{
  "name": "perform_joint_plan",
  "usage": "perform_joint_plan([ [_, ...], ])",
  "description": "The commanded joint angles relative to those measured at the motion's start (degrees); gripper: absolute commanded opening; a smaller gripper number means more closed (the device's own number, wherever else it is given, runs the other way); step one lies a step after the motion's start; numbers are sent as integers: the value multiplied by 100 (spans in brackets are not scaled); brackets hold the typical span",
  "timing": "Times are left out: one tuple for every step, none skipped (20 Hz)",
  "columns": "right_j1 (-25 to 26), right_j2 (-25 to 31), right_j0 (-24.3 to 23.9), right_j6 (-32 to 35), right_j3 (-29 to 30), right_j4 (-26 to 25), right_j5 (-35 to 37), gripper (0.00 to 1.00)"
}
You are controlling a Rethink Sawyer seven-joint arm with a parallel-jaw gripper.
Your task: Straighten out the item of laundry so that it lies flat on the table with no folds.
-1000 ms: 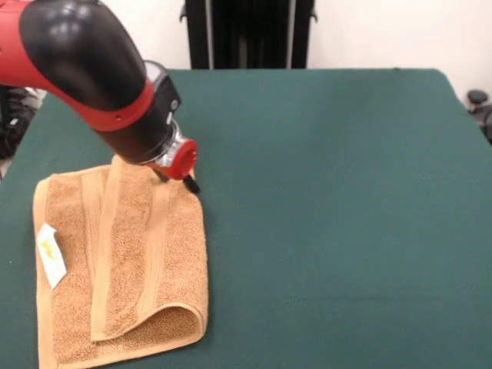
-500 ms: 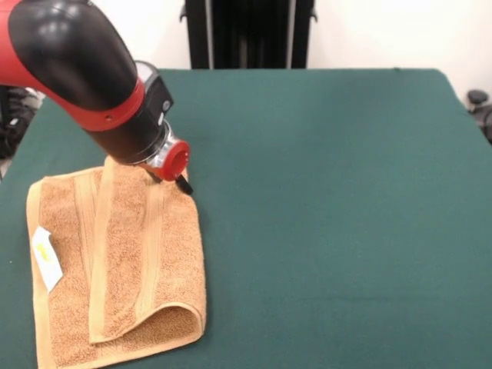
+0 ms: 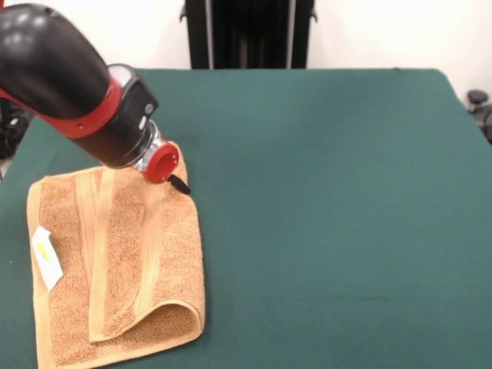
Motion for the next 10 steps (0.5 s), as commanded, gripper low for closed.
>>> perform_joint_plan([
  [1002, -442, 128, 1330, -187, 141, 660, 100],
  [1001, -469, 149, 1307, -194, 162, 645, 100],
  [1005, -490, 175, 1296, -216, 171, 621, 100],
  [1003, -515, 195, 1296, -216, 202, 624, 100],
  [993, -536, 215, 1289, -204, 224, 600, 100],
  [993, -553, 227, 1280, -204, 249, 593, 100],
  [1000, -561, 233, 1252, -212, 270, 582, 100],
  [1001, -575, 235, 1188, -203, 251, 506, 100],
  [965, -590, 247, 921, -187, 65, 132, 100],
  [923, -596, 268, 653, -190, -144, -256, 100],
])
